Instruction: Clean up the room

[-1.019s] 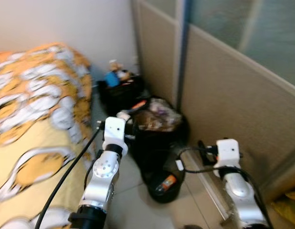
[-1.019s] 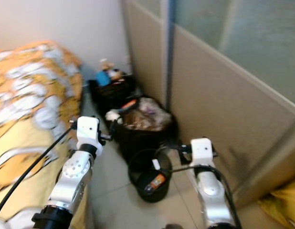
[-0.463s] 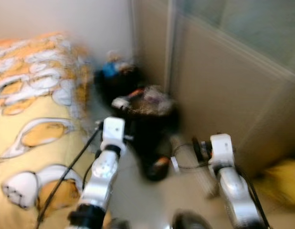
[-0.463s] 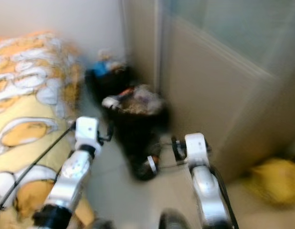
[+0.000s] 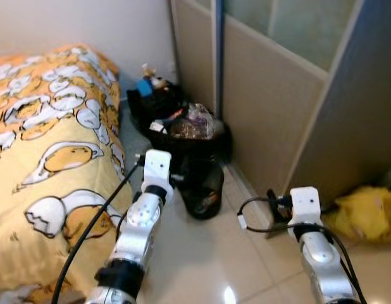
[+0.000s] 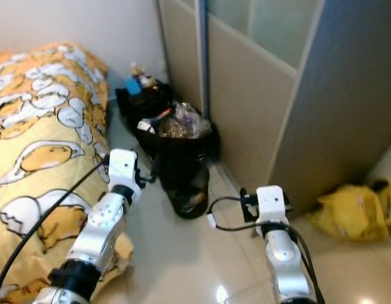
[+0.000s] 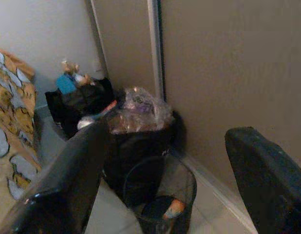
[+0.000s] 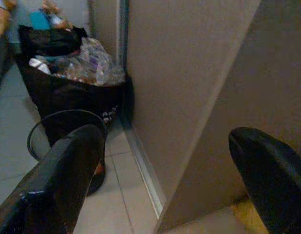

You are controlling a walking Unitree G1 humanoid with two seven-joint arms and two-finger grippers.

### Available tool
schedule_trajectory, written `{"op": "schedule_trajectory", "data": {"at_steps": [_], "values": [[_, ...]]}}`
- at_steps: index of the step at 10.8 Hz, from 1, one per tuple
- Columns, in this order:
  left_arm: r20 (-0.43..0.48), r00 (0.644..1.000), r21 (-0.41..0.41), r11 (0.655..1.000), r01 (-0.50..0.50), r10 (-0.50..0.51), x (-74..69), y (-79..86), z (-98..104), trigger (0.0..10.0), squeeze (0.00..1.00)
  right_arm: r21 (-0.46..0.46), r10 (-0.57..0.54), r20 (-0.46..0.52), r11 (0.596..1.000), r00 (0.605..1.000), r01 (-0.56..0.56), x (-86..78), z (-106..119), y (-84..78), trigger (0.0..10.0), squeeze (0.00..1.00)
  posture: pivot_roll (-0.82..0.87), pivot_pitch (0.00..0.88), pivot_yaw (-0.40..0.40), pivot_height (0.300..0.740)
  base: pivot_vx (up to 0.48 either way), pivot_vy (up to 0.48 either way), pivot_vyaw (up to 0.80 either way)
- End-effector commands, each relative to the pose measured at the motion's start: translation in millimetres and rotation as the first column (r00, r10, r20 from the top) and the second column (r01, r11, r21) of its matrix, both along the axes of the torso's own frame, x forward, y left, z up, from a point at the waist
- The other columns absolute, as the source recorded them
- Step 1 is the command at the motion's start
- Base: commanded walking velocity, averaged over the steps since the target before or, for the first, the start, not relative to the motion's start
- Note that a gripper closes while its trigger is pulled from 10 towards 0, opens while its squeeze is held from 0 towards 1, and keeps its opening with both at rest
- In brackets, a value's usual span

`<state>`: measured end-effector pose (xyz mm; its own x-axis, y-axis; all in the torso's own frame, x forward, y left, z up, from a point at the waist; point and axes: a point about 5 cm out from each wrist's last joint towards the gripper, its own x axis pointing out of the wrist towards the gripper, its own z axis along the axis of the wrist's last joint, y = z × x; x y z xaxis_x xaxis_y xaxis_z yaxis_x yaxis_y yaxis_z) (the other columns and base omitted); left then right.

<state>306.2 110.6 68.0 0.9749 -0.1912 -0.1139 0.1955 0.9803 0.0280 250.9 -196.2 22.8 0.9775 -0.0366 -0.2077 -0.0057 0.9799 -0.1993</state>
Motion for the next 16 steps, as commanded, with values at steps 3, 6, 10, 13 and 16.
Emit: {"op": "schedule_trajectory", "data": {"at_steps": [3, 6, 10, 13, 16], "values": [[-0.108, 0.994, -0.007, 1.0, 0.029, -0.03, -32.2, 53.7, -29.6, 10.0, 0.0, -0.02, -0.137, 0.049, 0.99, 0.989, 0.138, -21.8, 1.0, -20.0, 10.0, 0.0, -0.24, 0.0, 0.107, 0.736, 0.0, 0.0, -0.74], [-0.058, 0.996, -0.084, 0.994, 0.069, -0.074, -17.2, 30.1, -22.9, 10.0, 0.0, -0.037, -0.08, 0.059, 0.996, 0.995, 0.082, -18.4, 2.4, -10.9, 10.0, 0.0, -0.25, 0.0, 0.087, 0.736, 0.091, -0.13, -0.74], [-0.05, 0.996, -0.042, 0.996, 0.073, -0.075, -5.0, 25.3, -19.5, 10.0, 0.0, -0.03, -0.08, 0.093, 0.996, 0.992, 0.083, -11.4, 10.6, -6.8, 10.0, 0.01, -0.27, 0.0, 0.096, 0.736, 0.149, -0.074, -0.74], [-0.16, 0.986, -0.103, 0.992, -0.069, 0.052, -5.9, 36.7, -35.4, 10.0, 0.0, 0.025, -0.133, 0.128, 0.991, 0.983, 0.131, -12.8, 14.2, -6.4, 10.0, 0.02, -0.29, 0.0, 0.111, 0.736, 0.0, 0.0, -0.73], [-0.129, 0.992, -0.129, 0.991, -0.028, 0.011, -1.7, 31.9, -30.5, 10.0, 0.0, 0.01, -0.136, 0.112, 0.991, 0.984, 0.135, -14.6, 12.8, -9.5, 10.0, 0.0, -0.31, 0.0, 0.116, 0.736, 0.15, 0.0, -0.49]]}}
